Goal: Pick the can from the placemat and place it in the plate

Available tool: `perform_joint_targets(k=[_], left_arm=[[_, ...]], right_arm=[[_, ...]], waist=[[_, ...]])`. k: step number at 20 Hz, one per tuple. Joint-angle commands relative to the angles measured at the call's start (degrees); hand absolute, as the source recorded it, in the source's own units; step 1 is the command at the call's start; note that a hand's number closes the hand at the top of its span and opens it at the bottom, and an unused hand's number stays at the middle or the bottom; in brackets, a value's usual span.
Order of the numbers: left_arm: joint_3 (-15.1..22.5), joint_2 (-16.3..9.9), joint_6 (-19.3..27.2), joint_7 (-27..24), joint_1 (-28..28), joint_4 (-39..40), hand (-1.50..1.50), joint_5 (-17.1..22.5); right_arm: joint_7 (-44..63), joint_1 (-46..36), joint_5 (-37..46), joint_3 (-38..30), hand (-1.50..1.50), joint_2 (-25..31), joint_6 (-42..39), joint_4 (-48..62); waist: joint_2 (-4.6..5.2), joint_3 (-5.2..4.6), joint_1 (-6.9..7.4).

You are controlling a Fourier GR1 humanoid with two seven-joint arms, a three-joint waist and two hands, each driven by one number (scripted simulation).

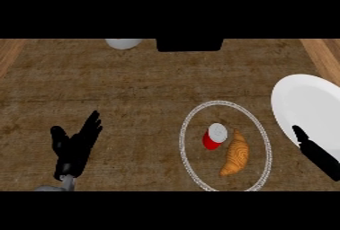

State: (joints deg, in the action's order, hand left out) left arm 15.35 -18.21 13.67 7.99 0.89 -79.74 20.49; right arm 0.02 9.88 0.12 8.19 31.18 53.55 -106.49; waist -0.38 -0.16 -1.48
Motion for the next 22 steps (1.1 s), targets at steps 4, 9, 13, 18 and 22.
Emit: perform_joint_targets(k=[4, 9, 13, 18, 22], left_arm=[[0.2, 1.1, -0.5, 0.2, 0.2, -0.2, 0.0, -1.0], [1.3, 1.0, -0.2, 1.4, 0.4, -1.5, 0.0, -1.9], [1.7, 2.1, -0.3, 0.3, 0.4, -1.2, 0.0, -2.6], [1.1, 1.9, -1.2, 1.6, 0.4, -0.7, 0.0, -2.2], [1.8, 2.8, -0.9, 2.4, 1.3, -1.0, 0.0, -3.4]], right_arm=[[18.1, 8.8, 11.9, 4.9, -1.5, 9.0, -2.4, -10.4], [30.7, 11.0, 16.0, 10.2, -1.5, 17.3, -12.9, -14.6], [47.4, 5.7, 20.3, 10.0, -1.5, 22.0, -19.8, -21.9], [64.0, -7.0, 25.5, 15.4, -1.5, 18.2, -28.9, -19.7], [71.8, -16.7, 34.5, 23.8, -1.5, 8.3, -32.7, -14.8]], waist=[[0.43, -0.08, 1.05], [0.64, -0.27, 1.89], [0.57, -0.19, 2.31], [0.69, -0.04, 3.26], [0.58, 0.01, 3.14]])
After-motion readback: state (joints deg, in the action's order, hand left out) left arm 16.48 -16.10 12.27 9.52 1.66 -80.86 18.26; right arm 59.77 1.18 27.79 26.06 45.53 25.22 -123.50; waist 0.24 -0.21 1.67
